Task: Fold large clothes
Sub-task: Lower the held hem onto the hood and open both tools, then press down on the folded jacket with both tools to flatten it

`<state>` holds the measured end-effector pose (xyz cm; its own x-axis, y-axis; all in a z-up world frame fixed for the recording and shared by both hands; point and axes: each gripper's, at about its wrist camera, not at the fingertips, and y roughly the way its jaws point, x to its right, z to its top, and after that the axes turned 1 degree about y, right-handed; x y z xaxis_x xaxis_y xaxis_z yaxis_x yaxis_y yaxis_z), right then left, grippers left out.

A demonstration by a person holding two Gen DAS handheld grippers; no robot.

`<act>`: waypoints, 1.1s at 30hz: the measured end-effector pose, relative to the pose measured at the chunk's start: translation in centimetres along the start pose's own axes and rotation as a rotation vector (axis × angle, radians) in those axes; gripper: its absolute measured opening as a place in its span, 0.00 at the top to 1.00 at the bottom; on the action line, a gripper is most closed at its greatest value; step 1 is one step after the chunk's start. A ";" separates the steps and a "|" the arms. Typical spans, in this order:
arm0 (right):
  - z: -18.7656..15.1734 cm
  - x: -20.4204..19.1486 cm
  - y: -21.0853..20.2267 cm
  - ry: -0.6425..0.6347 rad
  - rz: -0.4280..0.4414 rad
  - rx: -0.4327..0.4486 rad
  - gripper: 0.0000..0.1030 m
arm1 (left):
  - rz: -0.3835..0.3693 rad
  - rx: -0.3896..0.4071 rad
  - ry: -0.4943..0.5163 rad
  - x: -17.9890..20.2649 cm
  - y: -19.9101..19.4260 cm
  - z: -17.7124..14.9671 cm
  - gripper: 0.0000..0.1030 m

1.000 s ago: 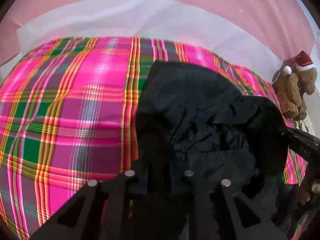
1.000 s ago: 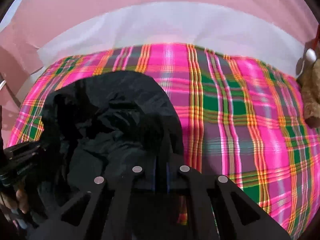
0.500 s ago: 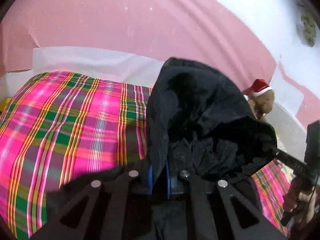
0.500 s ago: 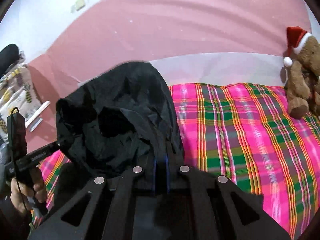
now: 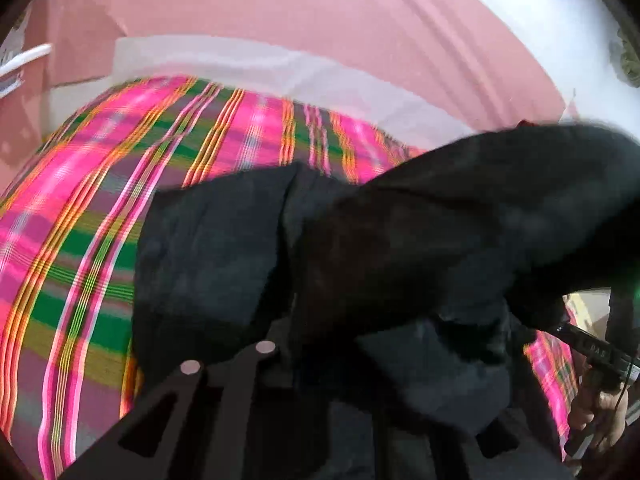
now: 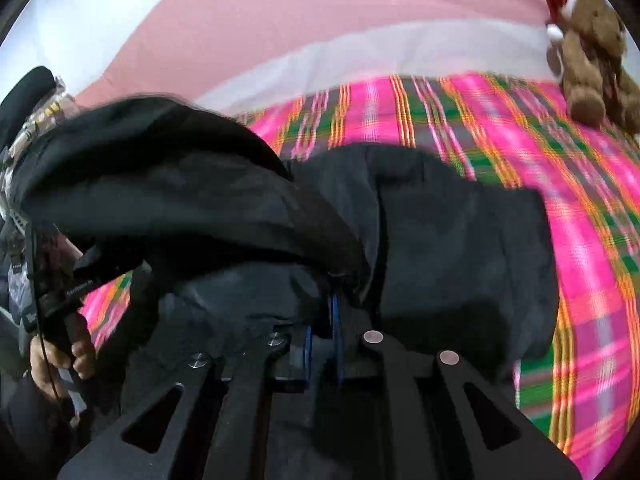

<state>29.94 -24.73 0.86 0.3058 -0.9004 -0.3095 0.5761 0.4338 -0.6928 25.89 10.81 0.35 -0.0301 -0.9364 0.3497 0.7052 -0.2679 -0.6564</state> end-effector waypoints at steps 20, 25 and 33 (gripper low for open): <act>1.5 -4.9 0.8 -0.060 0.052 -0.003 0.80 | -0.076 0.003 0.073 3.9 -1.3 0.7 0.68; -2.1 -3.3 7.8 -0.040 0.007 -0.170 0.80 | -0.044 -0.154 0.084 3.6 4.6 -3.9 0.68; -4.4 -2.3 9.1 -0.033 -0.008 -0.151 0.80 | -0.036 -0.146 0.089 3.6 5.7 -5.1 0.68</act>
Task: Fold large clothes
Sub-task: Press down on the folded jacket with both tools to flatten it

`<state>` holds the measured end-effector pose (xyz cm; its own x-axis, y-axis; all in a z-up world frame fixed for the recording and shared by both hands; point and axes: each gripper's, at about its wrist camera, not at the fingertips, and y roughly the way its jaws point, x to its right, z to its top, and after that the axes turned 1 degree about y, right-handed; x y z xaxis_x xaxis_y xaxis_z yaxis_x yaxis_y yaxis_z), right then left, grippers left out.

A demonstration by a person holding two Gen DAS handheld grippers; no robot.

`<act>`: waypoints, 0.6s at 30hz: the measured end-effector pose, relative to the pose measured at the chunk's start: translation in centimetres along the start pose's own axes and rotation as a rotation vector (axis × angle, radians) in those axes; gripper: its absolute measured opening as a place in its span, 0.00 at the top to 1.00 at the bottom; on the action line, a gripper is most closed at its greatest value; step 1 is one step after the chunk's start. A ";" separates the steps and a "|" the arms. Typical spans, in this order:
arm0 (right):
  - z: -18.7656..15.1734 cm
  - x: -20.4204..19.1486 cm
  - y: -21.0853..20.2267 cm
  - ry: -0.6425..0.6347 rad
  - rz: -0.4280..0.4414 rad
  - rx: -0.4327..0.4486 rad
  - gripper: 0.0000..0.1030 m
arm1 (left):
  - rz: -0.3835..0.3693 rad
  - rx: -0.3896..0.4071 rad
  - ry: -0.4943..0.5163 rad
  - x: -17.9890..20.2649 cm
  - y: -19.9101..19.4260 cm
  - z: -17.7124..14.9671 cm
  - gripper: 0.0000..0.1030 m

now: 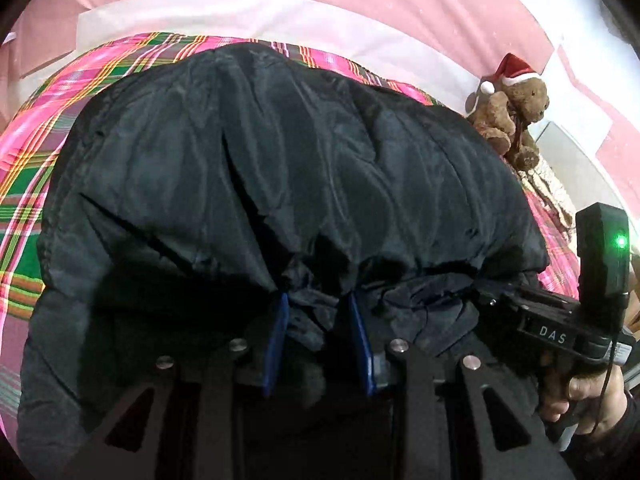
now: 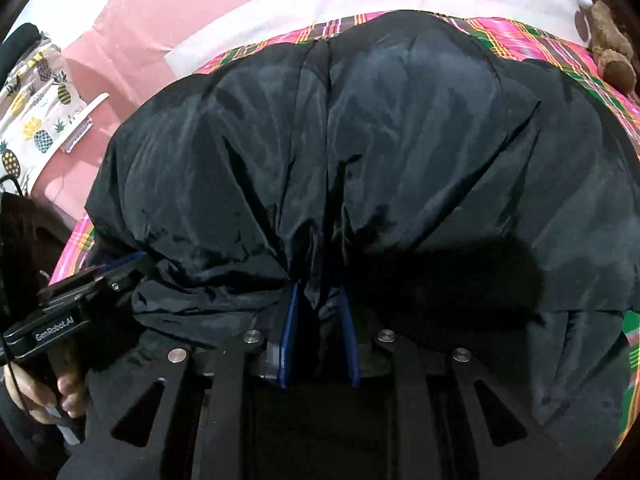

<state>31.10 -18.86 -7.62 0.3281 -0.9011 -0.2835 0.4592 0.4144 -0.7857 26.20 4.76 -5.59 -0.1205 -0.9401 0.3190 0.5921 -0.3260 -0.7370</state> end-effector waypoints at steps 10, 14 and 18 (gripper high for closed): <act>2.3 -1.3 -6.8 -0.025 -0.010 0.128 0.76 | -0.006 0.099 0.033 0.5 -7.2 2.8 0.65; 5.9 -0.9 -7.5 -0.032 -0.049 0.188 0.76 | 0.045 0.159 0.026 -0.6 -6.5 7.0 0.60; 7.5 1.6 -4.1 0.018 -0.111 0.135 0.76 | 0.104 0.105 -0.052 -3.5 -2.2 8.0 0.60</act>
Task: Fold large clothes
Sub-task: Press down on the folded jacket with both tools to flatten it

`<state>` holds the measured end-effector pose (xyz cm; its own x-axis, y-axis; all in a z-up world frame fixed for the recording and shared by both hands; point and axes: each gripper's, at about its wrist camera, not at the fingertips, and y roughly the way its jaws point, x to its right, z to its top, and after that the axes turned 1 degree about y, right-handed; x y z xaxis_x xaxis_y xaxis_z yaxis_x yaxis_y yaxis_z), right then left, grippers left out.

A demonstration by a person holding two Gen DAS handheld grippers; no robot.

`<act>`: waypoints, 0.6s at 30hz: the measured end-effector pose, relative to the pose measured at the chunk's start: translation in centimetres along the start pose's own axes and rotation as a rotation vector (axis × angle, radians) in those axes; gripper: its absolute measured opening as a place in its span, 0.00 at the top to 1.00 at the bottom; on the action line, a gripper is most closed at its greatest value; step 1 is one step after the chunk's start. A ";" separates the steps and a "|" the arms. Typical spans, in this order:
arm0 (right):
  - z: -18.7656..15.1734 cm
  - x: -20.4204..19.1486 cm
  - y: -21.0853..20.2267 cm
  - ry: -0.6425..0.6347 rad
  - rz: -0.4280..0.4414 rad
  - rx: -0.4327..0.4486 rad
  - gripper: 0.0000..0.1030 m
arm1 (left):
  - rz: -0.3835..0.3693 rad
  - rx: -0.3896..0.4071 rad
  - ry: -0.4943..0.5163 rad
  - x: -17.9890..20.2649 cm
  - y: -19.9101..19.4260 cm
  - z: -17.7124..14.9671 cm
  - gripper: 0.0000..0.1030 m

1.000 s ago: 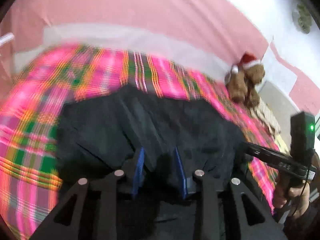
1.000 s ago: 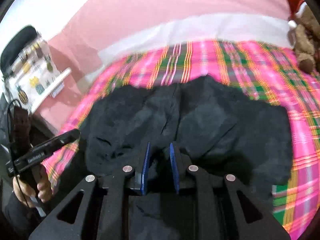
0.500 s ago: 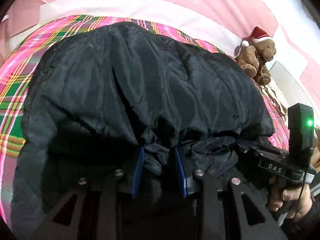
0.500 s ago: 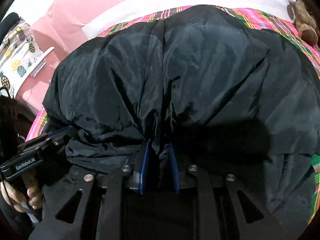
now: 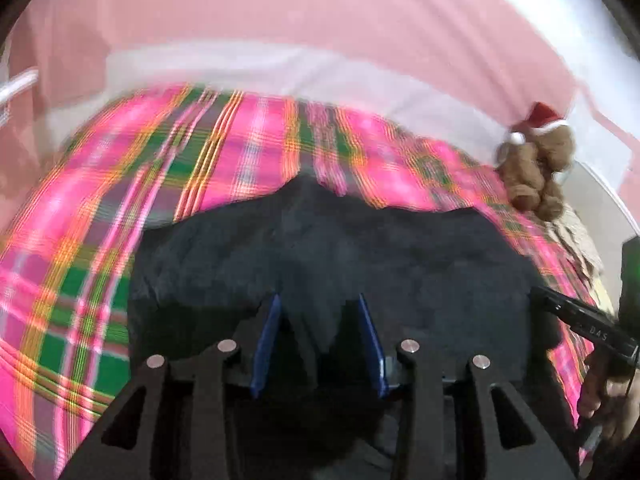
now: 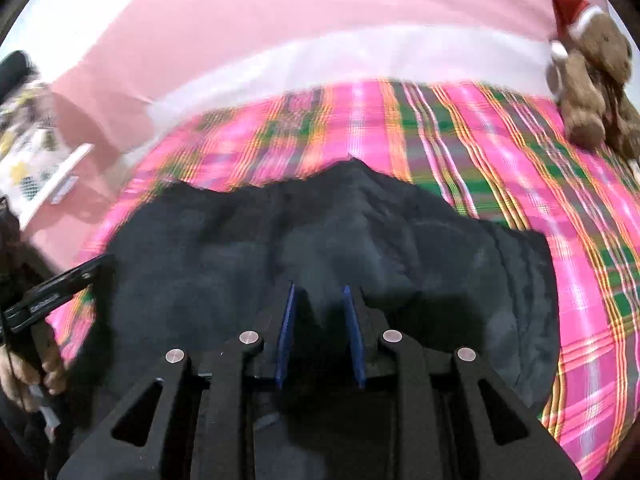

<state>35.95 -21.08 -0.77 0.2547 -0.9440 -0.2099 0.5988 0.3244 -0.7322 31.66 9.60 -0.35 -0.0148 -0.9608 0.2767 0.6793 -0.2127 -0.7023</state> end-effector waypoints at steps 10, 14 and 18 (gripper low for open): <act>-1.8 2.4 1.5 0.048 0.011 -0.016 0.78 | -0.005 -0.020 0.014 -0.3 0.7 -2.4 0.60; 0.8 1.4 -1.6 0.011 0.006 0.076 0.76 | -0.027 0.053 0.053 0.7 -2.0 0.0 0.60; 4.5 0.2 0.1 0.003 0.032 0.086 0.76 | -0.024 0.081 0.043 1.1 0.0 4.5 0.60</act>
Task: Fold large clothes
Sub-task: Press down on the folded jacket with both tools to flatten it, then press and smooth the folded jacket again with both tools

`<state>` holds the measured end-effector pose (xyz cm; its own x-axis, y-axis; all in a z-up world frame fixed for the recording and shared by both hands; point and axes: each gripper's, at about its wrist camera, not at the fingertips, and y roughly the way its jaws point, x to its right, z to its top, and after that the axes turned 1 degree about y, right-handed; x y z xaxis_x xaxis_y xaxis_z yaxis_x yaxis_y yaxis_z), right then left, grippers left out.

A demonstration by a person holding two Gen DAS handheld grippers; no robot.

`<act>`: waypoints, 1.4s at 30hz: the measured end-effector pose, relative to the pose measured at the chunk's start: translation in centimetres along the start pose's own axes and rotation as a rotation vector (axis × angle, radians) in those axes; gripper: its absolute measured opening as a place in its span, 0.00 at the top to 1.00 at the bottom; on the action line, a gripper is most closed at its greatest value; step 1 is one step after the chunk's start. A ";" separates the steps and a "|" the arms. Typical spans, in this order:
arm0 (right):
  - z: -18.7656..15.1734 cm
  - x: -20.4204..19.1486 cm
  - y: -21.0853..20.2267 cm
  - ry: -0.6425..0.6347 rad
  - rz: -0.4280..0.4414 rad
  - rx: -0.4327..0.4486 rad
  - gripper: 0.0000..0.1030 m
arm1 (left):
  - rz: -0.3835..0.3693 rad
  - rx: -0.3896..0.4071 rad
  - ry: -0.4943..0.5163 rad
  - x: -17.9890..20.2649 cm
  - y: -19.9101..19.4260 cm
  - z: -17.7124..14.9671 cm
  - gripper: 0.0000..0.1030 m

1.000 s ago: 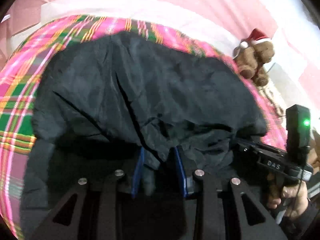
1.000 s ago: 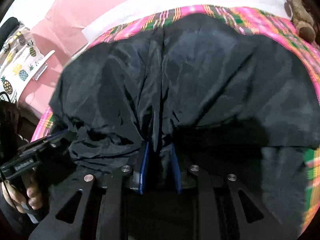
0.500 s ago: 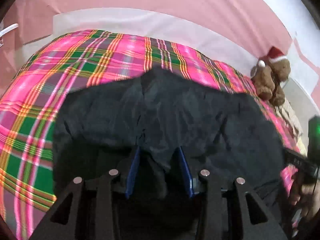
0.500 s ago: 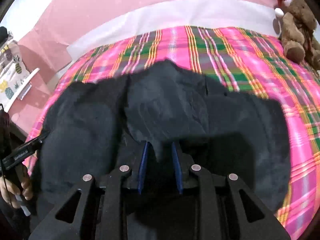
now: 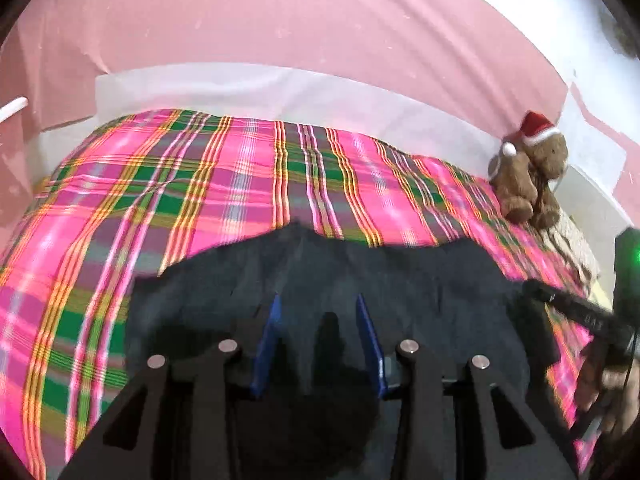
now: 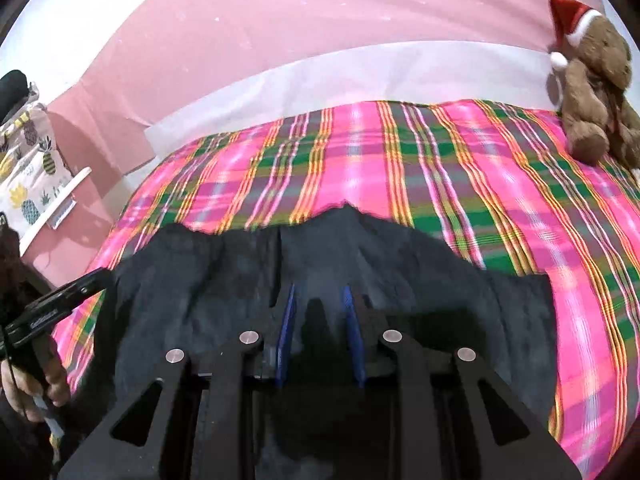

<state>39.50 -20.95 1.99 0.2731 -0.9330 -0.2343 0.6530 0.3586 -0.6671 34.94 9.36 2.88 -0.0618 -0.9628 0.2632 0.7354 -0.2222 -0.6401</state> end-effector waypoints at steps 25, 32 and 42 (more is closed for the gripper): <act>-4.9 -3.2 -2.4 -0.075 0.075 -0.001 0.74 | -0.083 0.023 0.054 1.8 -2.2 -5.0 0.63; -8.5 -1.9 1.7 -0.040 0.084 -0.091 0.74 | -0.049 -0.079 0.057 2.0 1.5 -8.4 0.64; -9.8 -5.5 -4.6 -0.097 0.106 -0.042 0.72 | -0.125 -0.054 0.108 5.5 -4.6 -9.6 0.65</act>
<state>28.08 -17.73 -0.54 0.4074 -0.8822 -0.2363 0.5878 0.4513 -0.6715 24.75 3.65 0.35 -0.2251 -0.9374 0.2657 0.6800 -0.3465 -0.6462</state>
